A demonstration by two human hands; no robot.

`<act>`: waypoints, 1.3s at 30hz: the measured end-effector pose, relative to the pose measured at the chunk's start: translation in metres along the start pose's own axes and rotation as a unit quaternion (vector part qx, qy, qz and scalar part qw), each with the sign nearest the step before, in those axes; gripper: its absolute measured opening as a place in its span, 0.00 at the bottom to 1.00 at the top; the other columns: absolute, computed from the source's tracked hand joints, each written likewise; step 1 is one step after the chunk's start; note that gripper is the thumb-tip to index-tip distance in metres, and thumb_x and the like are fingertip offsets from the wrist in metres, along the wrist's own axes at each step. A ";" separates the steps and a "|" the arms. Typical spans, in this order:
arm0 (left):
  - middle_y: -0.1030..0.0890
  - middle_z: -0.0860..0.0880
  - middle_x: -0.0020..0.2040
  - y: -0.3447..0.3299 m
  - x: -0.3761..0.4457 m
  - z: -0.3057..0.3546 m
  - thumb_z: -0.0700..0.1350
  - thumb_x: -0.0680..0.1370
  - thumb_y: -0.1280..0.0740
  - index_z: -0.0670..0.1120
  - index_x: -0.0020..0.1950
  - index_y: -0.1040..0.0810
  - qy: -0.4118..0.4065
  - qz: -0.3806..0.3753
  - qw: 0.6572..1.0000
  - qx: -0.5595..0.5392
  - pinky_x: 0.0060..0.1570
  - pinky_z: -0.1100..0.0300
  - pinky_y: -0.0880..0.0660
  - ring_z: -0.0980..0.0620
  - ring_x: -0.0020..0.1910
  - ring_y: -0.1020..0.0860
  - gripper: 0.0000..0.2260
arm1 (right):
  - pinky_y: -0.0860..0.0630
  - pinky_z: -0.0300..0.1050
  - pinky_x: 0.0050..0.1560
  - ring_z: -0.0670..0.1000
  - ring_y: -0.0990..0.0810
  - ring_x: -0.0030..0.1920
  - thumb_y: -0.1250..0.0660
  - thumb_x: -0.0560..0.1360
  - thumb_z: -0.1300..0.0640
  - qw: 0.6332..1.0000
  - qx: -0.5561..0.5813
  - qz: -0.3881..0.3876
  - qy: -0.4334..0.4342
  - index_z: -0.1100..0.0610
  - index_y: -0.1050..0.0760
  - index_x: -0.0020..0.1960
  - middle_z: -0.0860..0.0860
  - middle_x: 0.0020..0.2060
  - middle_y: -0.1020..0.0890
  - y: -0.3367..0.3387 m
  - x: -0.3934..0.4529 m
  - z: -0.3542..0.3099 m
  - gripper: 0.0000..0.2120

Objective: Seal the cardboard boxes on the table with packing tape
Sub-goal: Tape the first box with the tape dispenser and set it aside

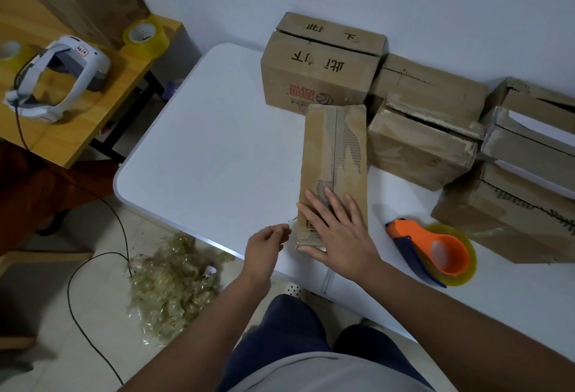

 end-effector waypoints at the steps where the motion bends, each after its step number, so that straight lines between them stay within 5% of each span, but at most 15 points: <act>1: 0.14 0.50 0.51 -0.005 -0.004 0.005 0.40 0.82 0.38 0.48 0.51 0.16 -0.002 -0.024 1.000 -0.006 0.55 0.60 0.23 0.51 0.55 0.18 0.11 | 0.48 0.65 0.75 0.58 0.51 0.79 0.52 0.77 0.30 1.000 0.002 0.000 -0.001 0.48 0.50 0.80 0.48 0.80 0.50 0.000 0.000 0.000 0.37; 5: 0.16 0.54 0.57 -0.033 -0.019 0.019 0.33 0.77 0.40 0.53 0.61 0.17 -0.063 -0.114 0.984 0.121 0.65 0.53 0.26 0.55 0.59 0.20 0.21 | 0.47 0.65 0.74 0.58 0.49 0.79 0.51 0.75 0.30 1.000 0.000 -0.003 -0.005 0.48 0.50 0.80 0.48 0.80 0.50 -0.001 0.000 0.000 0.39; 8: 0.22 0.57 0.66 -0.030 -0.021 0.016 0.29 0.77 0.42 0.53 0.71 0.26 -0.070 -0.193 0.968 0.141 0.68 0.58 0.31 0.60 0.67 0.26 0.28 | 0.49 0.65 0.75 0.58 0.50 0.79 0.44 0.74 0.30 1.000 -0.003 0.001 -0.002 0.48 0.50 0.80 0.49 0.80 0.50 -0.001 0.001 -0.001 0.41; 12: 0.21 0.58 0.64 -0.024 -0.012 0.032 0.44 0.79 0.30 0.52 0.66 0.27 -0.163 -0.246 0.920 0.258 0.64 0.61 0.26 0.61 0.62 0.22 0.17 | 0.51 0.65 0.75 0.59 0.52 0.79 0.37 0.73 0.32 1.000 -0.004 0.004 0.004 0.48 0.52 0.80 0.49 0.80 0.52 0.000 0.001 -0.001 0.45; 17: 0.22 0.54 0.59 -0.032 0.002 0.049 0.50 0.75 0.26 0.51 0.58 0.30 -0.249 -0.256 0.863 0.358 0.53 0.62 0.22 0.55 0.54 0.18 0.18 | 0.50 0.66 0.75 0.60 0.53 0.79 0.28 0.68 0.38 1.000 -0.001 -0.004 0.006 0.49 0.54 0.80 0.50 0.80 0.54 -0.001 0.001 0.000 0.52; 23: 0.25 0.55 0.61 -0.032 0.004 0.047 0.52 0.75 0.26 0.55 0.59 0.33 -0.267 -0.265 0.852 0.364 0.52 0.62 0.22 0.58 0.53 0.19 0.19 | 0.56 0.66 0.75 0.59 0.58 0.79 0.29 0.68 0.38 0.998 0.036 -0.039 0.025 0.48 0.58 0.80 0.48 0.80 0.59 -0.007 0.002 -0.001 0.52; 26: 0.30 0.59 0.66 -0.024 0.002 0.048 0.66 0.73 0.31 0.59 0.66 0.34 -0.263 -0.249 0.845 0.393 0.55 0.58 0.22 0.59 0.56 0.20 0.25 | 0.64 0.59 0.76 0.51 0.65 0.78 0.35 0.74 0.36 0.987 0.147 -0.058 0.039 0.44 0.53 0.80 0.42 0.79 0.60 0.005 0.005 0.002 0.42; 29: 0.31 0.56 0.71 -0.012 0.006 0.069 0.73 0.72 0.39 0.54 0.71 0.34 -0.273 -0.181 0.856 0.400 0.57 0.58 0.23 0.60 0.59 0.22 0.34 | 0.51 0.54 0.77 0.46 0.53 0.78 0.37 0.78 0.41 0.934 0.348 0.006 -0.079 0.45 0.37 0.75 0.43 0.78 0.45 0.036 0.010 0.040 0.27; 32: 0.35 0.50 0.76 -0.020 0.010 0.098 0.63 0.78 0.37 0.49 0.73 0.34 -0.316 -0.095 0.847 0.418 0.62 0.55 0.26 0.52 0.67 0.26 0.28 | 0.36 0.50 0.71 0.48 0.38 0.73 0.37 0.80 0.47 0.829 0.493 0.088 -0.250 0.49 0.40 0.76 0.46 0.74 0.37 0.042 -0.006 0.090 0.27; 34: 0.42 0.47 0.79 -0.042 0.013 0.109 0.61 0.79 0.37 0.48 0.75 0.35 -0.322 -0.074 0.832 0.446 0.67 0.52 0.30 0.47 0.73 0.33 0.28 | 0.30 0.45 0.64 0.46 0.31 0.67 0.38 0.80 0.47 0.733 0.609 0.050 -0.298 0.48 0.43 0.76 0.45 0.69 0.32 0.025 -0.017 0.083 0.27; 39: 0.56 0.44 0.81 -0.076 0.023 0.108 0.71 0.76 0.42 0.54 0.79 0.47 -0.272 -0.032 0.747 0.606 0.73 0.32 0.53 0.32 0.78 0.55 0.38 | 0.25 0.46 0.62 0.47 0.23 0.62 0.41 0.80 0.41 0.642 0.711 -0.085 -0.274 0.46 0.39 0.75 0.47 0.68 0.28 -0.014 -0.030 0.023 0.26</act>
Point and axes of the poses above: each hand's wrist, its own x-axis towards the middle knuckle, its own y-axis out of the back of the hand, z = x × y, the point moved 10 cm from there along x, towards the middle knuckle
